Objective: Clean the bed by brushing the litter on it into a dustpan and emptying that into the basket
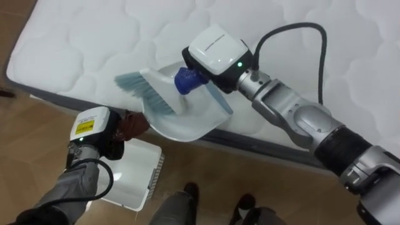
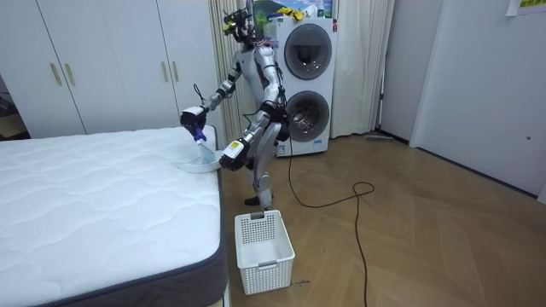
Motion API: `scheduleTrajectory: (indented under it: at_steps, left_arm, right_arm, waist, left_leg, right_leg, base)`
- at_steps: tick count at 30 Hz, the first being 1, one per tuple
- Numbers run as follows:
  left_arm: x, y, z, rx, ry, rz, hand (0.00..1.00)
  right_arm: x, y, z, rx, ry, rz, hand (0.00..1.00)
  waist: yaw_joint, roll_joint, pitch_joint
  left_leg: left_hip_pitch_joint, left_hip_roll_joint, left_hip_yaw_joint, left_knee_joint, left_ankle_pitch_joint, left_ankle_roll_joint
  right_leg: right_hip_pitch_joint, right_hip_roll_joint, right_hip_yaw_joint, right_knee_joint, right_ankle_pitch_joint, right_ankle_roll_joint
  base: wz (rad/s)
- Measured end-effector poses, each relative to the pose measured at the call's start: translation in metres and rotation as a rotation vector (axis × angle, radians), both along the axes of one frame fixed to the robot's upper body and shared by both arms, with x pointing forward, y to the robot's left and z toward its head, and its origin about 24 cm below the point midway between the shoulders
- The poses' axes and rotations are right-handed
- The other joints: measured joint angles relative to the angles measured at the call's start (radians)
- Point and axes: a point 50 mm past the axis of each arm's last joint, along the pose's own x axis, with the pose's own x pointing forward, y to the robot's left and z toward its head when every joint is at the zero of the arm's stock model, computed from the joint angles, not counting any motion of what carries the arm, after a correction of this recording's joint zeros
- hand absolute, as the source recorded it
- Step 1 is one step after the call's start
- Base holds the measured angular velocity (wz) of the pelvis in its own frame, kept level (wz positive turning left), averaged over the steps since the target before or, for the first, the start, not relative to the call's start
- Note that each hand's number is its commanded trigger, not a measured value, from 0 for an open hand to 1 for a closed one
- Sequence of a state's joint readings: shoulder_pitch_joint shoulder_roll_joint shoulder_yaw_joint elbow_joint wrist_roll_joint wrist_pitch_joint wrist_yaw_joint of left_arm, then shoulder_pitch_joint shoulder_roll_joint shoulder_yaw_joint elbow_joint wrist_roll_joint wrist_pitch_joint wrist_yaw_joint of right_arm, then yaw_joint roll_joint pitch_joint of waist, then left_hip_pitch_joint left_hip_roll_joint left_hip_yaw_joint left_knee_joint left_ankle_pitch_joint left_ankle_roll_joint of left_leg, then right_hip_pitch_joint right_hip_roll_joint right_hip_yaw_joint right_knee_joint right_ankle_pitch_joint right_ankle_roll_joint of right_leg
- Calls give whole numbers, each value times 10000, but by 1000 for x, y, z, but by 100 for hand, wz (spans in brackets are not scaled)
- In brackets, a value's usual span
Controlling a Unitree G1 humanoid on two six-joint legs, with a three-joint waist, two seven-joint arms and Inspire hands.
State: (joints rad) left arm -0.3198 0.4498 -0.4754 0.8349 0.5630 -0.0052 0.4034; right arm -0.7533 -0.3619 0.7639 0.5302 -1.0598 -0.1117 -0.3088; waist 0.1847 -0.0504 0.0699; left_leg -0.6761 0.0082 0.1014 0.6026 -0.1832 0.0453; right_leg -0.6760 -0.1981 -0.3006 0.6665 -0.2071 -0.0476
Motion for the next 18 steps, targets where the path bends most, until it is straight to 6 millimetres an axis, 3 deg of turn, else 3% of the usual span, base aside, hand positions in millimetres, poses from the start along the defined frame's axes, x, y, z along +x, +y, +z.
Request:
scheduleTrajectory:
  at_steps: [5,11,18]
  left_arm:
    - [-1,1,-1,71,69,100,100]
    - [-2,3,-1,113,125,142,100]
    - [0,7,4,251,38,80,100]
  right_arm:
    - [4,-19,-16,-59,347,-715,100]
    - [12,-75,-27,590,900,-2717,100]
    - [13,-145,-20,2351,513,-5272,100]
  waist:
    - [-174,-49,-31]
    - [-374,-147,-33]
    - [-812,-272,-27]
  left_leg:
    - [122,-13,-49,-1,1,10]
    - [333,-36,-54,-14,-7,46]
    - [444,61,78,-2,-51,101]
  right_leg:
    - [150,-9,-9,-48,11,16]
    - [384,-3,29,-79,29,64]
    - [486,51,162,-216,86,127]
  base:
    - [0]
    - [0]
    - [-7]
